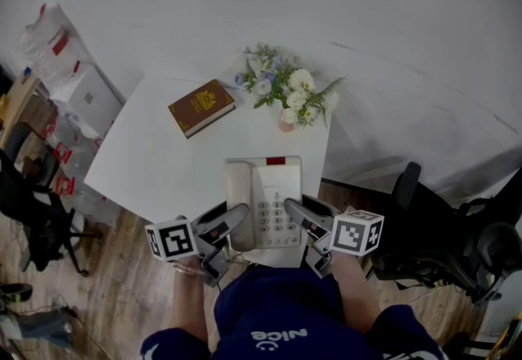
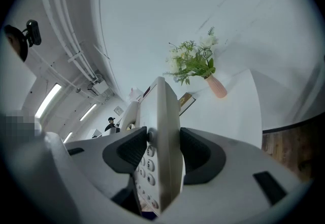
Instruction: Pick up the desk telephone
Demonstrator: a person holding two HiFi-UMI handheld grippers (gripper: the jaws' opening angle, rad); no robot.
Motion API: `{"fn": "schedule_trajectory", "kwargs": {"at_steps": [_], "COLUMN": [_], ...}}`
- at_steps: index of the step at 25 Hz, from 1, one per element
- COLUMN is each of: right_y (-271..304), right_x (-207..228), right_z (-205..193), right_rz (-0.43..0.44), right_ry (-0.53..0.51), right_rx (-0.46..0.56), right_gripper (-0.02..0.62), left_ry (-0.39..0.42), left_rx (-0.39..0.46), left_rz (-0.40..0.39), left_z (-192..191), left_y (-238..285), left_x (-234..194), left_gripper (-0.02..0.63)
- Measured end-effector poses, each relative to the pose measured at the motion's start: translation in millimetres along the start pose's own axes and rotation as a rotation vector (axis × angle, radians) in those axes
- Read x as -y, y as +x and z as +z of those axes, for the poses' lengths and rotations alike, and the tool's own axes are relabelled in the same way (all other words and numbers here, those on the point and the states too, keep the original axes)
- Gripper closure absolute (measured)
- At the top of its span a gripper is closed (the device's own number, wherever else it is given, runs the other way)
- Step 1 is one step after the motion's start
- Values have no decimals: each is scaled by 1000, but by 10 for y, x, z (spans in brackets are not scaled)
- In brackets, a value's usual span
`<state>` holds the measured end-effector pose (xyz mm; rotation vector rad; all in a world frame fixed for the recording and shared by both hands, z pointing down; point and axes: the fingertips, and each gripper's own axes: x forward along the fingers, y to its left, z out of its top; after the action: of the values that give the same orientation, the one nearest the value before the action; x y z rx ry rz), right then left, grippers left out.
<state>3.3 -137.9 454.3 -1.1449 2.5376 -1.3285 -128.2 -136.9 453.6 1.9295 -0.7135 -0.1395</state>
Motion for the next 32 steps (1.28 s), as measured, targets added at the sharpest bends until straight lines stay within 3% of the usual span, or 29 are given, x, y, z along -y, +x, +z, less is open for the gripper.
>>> {"fn": "schedule_trajectory", "kwargs": {"at_steps": [9,16,32], "right_y": [-173,-316,-504], "right_x": [-302,-567,-995], "right_z": [250,452,735], "right_rz": [40,73,115], "right_ry": [-73,-145,-256], "right_rx": [49,92,165], "right_gripper": [373,373,373], "left_ry": [52,142,242], "left_rx": [47,83,158], "left_rz": [-69,-122,-168], "left_z": [127,240,424], "left_y": [-57,-132,-292], "left_x": [431,775,1249], "left_gripper": [229,229,229]}}
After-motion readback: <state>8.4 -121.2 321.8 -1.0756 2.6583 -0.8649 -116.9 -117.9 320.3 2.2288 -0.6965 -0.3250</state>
